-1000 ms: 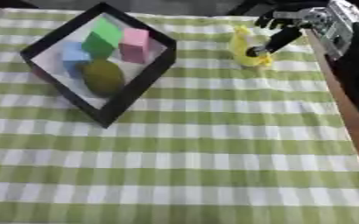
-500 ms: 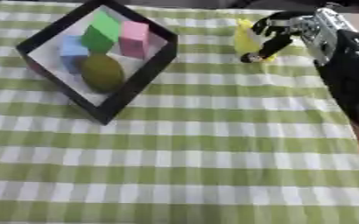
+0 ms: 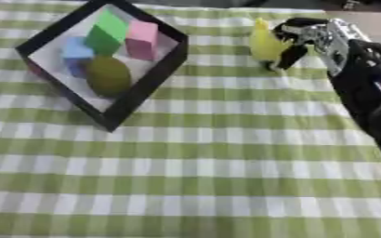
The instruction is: Pick up objects on the table and place them in the box.
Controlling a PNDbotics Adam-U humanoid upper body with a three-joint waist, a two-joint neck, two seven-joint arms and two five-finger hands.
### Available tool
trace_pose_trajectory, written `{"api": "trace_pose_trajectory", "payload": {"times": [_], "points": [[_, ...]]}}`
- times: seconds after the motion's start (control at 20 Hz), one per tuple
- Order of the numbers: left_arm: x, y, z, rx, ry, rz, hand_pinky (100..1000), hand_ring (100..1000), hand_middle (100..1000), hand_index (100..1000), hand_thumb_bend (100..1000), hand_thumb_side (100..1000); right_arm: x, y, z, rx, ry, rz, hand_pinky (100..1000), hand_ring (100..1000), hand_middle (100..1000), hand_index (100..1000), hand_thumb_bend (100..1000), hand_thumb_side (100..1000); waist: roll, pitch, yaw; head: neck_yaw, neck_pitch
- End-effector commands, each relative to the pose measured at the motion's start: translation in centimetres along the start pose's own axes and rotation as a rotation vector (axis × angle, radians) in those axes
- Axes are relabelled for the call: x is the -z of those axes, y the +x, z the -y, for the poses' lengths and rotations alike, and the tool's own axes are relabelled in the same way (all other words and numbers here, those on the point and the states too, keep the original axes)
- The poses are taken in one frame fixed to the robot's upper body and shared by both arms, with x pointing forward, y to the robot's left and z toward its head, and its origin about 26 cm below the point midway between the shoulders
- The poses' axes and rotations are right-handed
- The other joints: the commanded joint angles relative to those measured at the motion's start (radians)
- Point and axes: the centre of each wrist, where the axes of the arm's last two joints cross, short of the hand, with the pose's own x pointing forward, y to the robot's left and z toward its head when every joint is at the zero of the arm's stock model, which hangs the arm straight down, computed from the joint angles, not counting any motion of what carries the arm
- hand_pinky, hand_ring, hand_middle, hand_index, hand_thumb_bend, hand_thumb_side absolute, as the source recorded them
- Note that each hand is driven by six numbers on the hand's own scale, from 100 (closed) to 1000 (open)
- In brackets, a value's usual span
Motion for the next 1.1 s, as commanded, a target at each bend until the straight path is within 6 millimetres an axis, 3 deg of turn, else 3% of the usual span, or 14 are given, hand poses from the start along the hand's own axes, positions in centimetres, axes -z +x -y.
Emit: {"api": "trace_pose_trajectory", "payload": {"times": [0.05,0.4,0.7,0.95,1.1], "points": [[0.6,0.8,-0.3,-0.005,0.006,0.036,874,658,749,836,412,457,-0.7,0.4,2.5,0.009,-0.083,0.007,792,700,555,728,100,100,0.004,-0.008,-0.002,0.003,-0.003],[0.7,0.7,-0.5,0.008,0.007,0.038,875,658,750,836,409,454,-1.6,1.6,5.3,0.017,-0.136,0.049,783,680,532,704,100,100,0.000,-0.022,-0.016,0.013,-0.003],[0.6,0.5,-0.8,0.024,0.007,0.038,876,658,749,836,407,453,-3.2,4.1,9.2,-0.018,-0.214,0.136,777,666,517,684,100,100,-0.002,-0.037,-0.029,0.016,-0.003],[0.5,0.2,-0.8,0.031,0.003,0.031,876,654,746,835,406,452,-4.4,9.6,12.8,-0.060,-0.298,0.280,778,642,510,677,100,100,0.000,-0.047,-0.031,0.010,-0.003],[0.4,0.2,-0.7,0.028,-0.003,0.029,876,655,747,835,406,452,-4.9,14.5,13.8,-0.109,-0.302,0.385,781,640,511,677,100,100,0.001,-0.053,-0.026,0.001,-0.003]]}}
